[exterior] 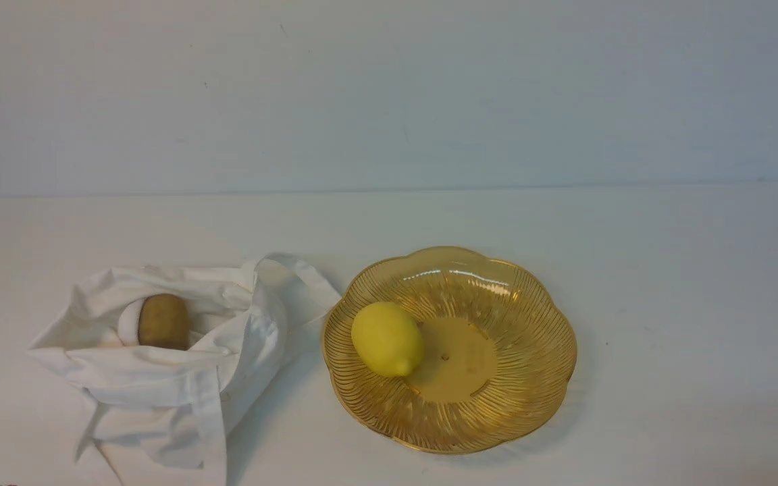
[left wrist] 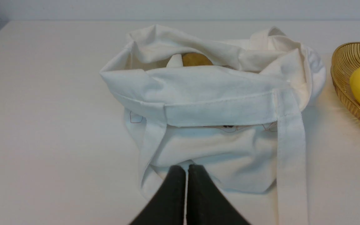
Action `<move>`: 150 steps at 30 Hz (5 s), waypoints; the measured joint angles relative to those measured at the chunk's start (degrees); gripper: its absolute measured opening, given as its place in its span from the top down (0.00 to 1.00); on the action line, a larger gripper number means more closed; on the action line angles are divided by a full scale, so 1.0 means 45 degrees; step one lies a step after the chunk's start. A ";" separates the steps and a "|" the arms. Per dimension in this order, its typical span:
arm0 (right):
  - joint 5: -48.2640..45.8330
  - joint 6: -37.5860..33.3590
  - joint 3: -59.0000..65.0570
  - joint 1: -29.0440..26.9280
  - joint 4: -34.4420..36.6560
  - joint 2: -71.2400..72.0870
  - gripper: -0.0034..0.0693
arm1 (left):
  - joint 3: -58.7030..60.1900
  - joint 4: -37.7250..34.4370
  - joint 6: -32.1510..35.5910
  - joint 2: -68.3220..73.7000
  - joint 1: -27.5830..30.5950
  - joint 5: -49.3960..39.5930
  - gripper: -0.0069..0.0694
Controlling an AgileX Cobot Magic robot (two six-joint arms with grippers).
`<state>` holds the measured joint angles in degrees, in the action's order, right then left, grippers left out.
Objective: Take the fruit out of the cloth bag on the white table and place them on a plate.
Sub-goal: 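Reach into the cloth bag and grasp the kiwi with the left gripper, then move the kiwi from the bag and put it on the plate with the left gripper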
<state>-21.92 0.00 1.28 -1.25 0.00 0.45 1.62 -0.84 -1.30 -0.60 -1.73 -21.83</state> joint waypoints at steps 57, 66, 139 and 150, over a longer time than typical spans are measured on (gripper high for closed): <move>0.0000 0.0000 0.0000 0.0000 0.0000 0.0000 0.90 | -0.2854 -0.5576 -0.2259 0.0443 0.0037 0.6613 0.92; 0.0000 0.0000 0.0000 0.0000 0.0070 0.0000 0.90 | -1.0222 -0.3583 0.0002 0.7861 0.0045 -0.3458 0.92; 0.0000 0.0000 0.0000 0.0000 0.0070 0.0000 0.90 | -1.6121 -0.0181 0.0866 2.1258 -0.0353 -0.6145 0.38; 0.0000 0.0000 0.0000 0.0000 0.0070 0.0000 0.90 | -1.6156 -0.4420 0.3360 1.9962 -0.4014 -0.6167 0.38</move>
<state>-21.92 0.00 1.28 -1.25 0.32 0.45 -71.09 -20.73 13.82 89.22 -19.80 -49.58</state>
